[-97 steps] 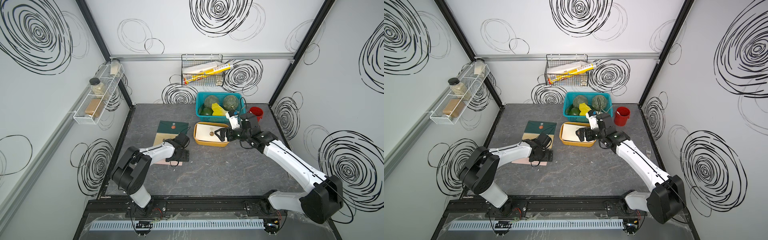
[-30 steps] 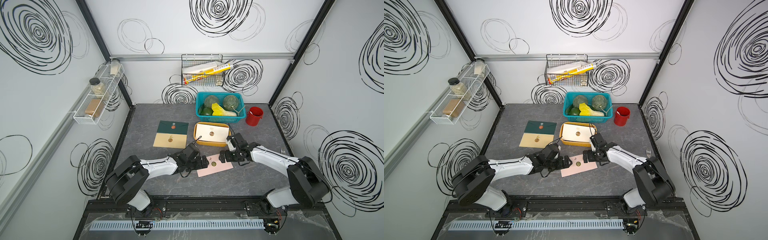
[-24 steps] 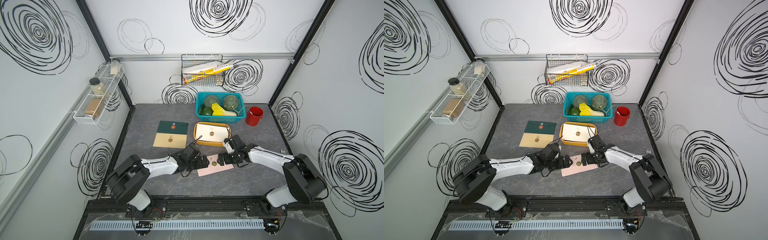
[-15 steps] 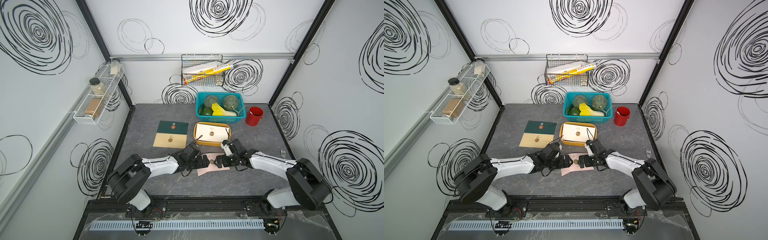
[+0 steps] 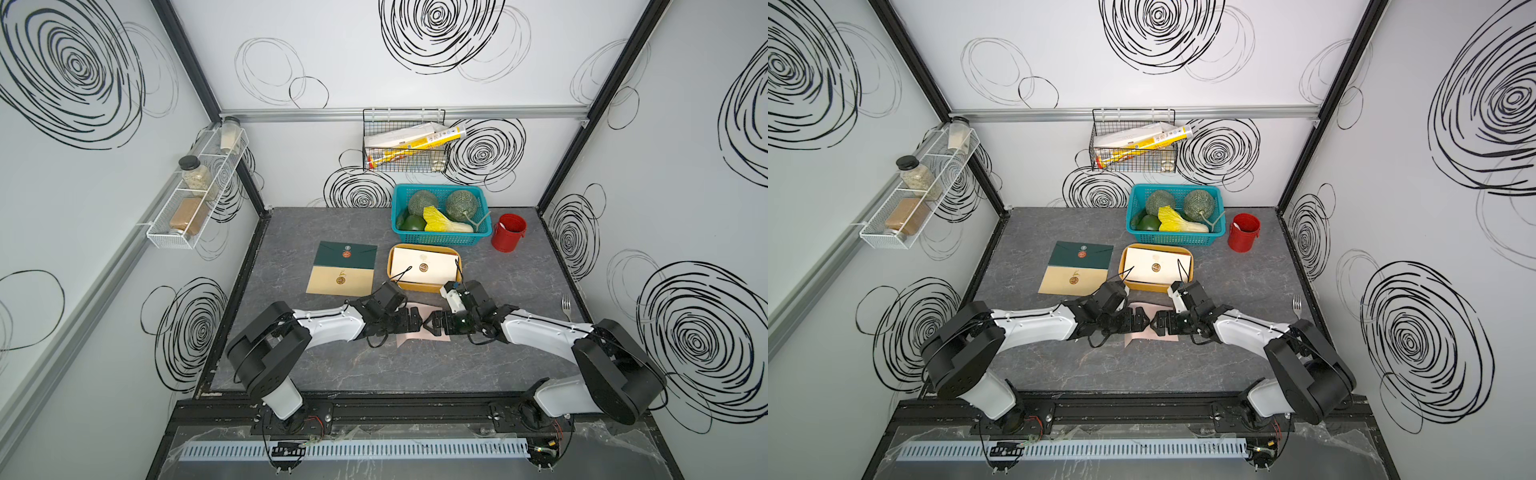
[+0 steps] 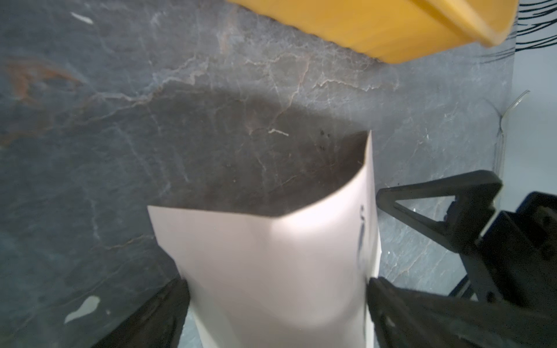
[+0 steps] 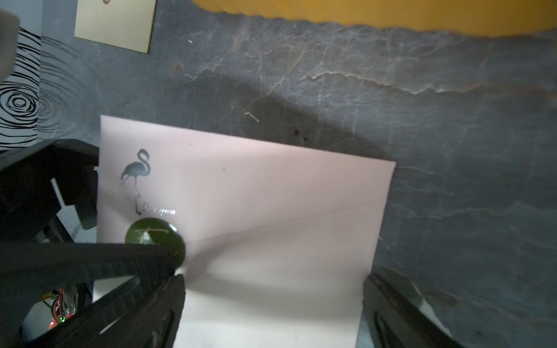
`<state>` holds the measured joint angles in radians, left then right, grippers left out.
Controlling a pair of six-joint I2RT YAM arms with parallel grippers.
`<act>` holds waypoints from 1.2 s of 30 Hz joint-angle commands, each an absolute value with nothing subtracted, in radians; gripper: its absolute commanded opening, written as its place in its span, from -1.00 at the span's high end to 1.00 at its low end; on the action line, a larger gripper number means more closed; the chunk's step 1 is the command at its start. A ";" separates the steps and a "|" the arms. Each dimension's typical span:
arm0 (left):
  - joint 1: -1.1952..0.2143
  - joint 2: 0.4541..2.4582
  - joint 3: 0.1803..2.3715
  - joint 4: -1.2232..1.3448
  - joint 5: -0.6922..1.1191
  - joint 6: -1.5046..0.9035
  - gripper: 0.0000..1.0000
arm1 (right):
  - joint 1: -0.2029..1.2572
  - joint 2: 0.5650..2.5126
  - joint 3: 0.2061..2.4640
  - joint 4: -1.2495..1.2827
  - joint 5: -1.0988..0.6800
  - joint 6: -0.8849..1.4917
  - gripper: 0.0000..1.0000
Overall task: Put the sealed envelopes into the storage box
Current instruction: Pick up the envelope from the center of the board.
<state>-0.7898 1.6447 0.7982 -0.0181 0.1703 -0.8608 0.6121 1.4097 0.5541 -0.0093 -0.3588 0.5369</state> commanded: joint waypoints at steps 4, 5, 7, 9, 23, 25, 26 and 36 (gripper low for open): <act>-0.804 1.720 0.744 -0.175 0.106 -0.757 -0.84 | 0.630 1.354 0.516 -0.135 -0.447 0.512 -0.96; -0.807 1.712 0.738 -0.173 0.102 -0.732 -0.81 | 0.623 1.338 0.523 -0.166 -0.418 0.495 -0.98; -0.808 1.683 0.717 -0.178 0.075 -0.696 -0.77 | 0.567 1.293 0.546 -0.225 -0.391 0.450 -1.00; -0.808 1.665 0.703 -0.188 0.058 -0.682 -0.76 | 0.490 1.241 0.571 -0.249 -0.395 0.427 -1.00; -0.808 1.671 0.698 -0.207 0.080 -0.577 -0.78 | 0.514 1.613 0.906 -0.182 -0.707 -0.046 -0.47; -0.808 1.674 0.698 -0.201 0.085 -0.577 -0.78 | 0.527 1.656 0.932 -0.190 -0.730 -0.075 -0.46; -0.808 1.676 0.697 -0.201 0.084 -0.578 -0.78 | 0.528 1.674 0.940 -0.192 -0.748 -0.084 -0.45; -0.806 1.690 0.698 -0.184 0.095 -0.586 -0.78 | 0.537 1.802 1.010 -0.267 -0.855 -0.217 -0.42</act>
<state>-0.8135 1.6188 0.7479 -0.0246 0.1047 -0.5900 0.5335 1.7714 0.9836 -0.2085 -0.7879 -0.1417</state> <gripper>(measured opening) 0.893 0.712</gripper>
